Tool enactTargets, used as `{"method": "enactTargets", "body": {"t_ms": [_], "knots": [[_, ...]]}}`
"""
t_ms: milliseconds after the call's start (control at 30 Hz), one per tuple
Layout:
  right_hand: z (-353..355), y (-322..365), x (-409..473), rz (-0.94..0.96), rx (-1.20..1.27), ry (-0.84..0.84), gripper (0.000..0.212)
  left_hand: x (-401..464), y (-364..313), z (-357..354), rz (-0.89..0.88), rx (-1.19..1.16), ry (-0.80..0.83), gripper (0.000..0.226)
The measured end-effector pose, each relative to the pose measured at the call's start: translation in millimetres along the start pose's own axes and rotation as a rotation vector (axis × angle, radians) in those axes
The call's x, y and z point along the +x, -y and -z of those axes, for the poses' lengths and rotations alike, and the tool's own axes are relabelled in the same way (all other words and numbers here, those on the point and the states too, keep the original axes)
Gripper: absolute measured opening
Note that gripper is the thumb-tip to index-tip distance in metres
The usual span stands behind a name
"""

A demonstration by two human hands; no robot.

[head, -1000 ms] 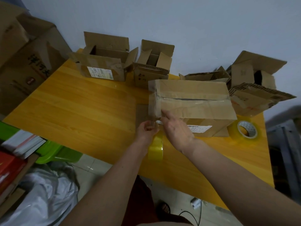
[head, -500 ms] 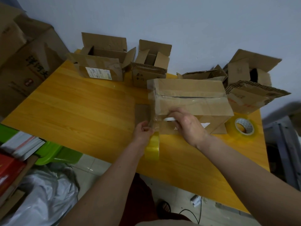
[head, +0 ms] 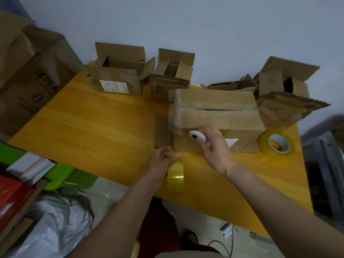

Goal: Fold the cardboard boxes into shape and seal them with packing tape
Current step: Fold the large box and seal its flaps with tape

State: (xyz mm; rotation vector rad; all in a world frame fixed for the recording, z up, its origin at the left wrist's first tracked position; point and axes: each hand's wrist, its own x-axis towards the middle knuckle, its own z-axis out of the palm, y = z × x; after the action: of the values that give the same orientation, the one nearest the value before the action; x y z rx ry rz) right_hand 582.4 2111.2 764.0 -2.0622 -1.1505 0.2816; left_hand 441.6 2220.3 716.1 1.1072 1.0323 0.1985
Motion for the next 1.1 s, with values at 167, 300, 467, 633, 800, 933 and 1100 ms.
{"method": "enactTargets", "body": {"t_ms": [167, 300, 467, 633, 800, 933, 1100], "knots": [[-2, -66, -58, -0.788, 0.457, -0.070, 0.010, -16, 5, -28, -0.001, 0.050, 0.089, 0.028], [-3, -122, -107, -1.200, 0.565, -0.261, 0.034, -30, 6, -52, -0.027, 0.091, 0.149, 0.032], [4, -153, -137, -1.328, 0.645, -0.291, 0.044, -45, 9, -69, -0.087, 0.156, 0.209, 0.032], [32, -136, -131, -1.177, 0.071, -0.014, 0.053, -53, 10, -80, -0.192, 0.246, 0.236, 0.034], [54, -63, -95, -0.664, 0.549, -0.163, 0.018, -59, 7, -96, -0.282, 0.290, 0.280, 0.034], [60, -32, -90, -0.585, 0.753, 0.019, 0.007, -65, 1, -106, -0.333, 0.274, 0.340, 0.036], [60, -32, -94, -0.595, 0.807, -0.043, 0.017, -71, -4, -113, -0.379, 0.311, 0.352, 0.034]]}}
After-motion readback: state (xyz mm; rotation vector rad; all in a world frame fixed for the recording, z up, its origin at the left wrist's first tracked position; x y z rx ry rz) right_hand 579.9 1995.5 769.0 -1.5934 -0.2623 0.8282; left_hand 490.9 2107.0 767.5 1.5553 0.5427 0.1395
